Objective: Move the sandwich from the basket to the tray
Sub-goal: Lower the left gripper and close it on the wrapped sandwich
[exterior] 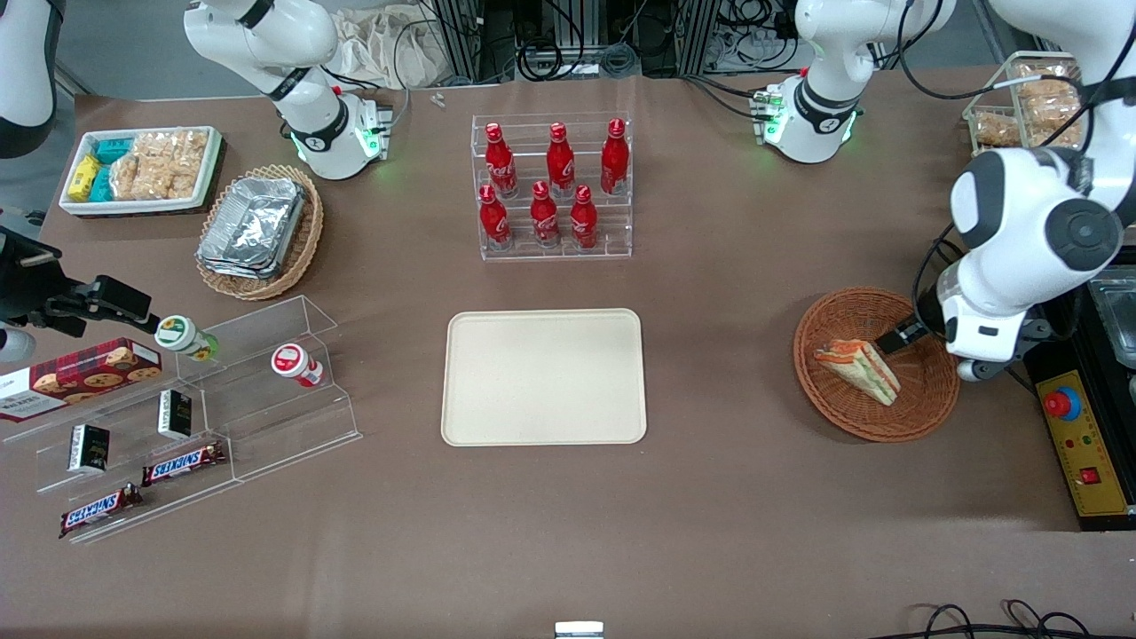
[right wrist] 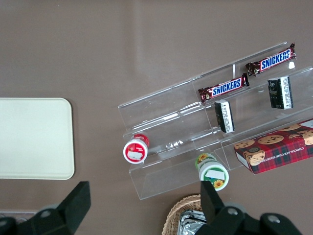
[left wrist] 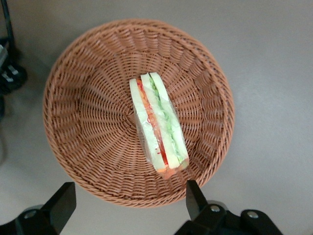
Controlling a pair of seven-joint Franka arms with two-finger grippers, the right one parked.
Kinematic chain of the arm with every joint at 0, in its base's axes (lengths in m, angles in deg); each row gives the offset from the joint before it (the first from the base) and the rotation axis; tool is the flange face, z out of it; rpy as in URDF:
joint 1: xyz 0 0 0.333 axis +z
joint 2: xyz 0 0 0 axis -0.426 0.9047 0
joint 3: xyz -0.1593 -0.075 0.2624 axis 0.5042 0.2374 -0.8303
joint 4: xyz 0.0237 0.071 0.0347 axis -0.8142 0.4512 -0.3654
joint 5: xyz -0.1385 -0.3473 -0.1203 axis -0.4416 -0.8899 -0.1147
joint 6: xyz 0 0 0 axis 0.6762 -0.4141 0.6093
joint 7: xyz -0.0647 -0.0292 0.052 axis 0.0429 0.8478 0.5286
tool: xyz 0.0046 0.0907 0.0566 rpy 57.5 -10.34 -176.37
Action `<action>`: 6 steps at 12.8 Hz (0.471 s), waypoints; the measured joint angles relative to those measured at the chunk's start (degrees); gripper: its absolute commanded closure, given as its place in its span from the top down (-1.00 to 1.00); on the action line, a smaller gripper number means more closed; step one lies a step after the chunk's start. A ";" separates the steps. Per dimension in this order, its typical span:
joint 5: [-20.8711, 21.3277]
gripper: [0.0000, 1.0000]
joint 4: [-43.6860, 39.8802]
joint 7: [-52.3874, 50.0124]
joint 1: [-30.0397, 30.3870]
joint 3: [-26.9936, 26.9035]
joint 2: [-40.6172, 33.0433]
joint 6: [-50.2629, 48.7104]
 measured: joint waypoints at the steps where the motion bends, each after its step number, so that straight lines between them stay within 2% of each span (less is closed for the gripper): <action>1: -0.02 1.00 0.27 -2.61 -0.04 0.07 1.53 1.56; 6: -0.03 1.00 2.20 -8.58 -0.05 0.09 7.53 10.21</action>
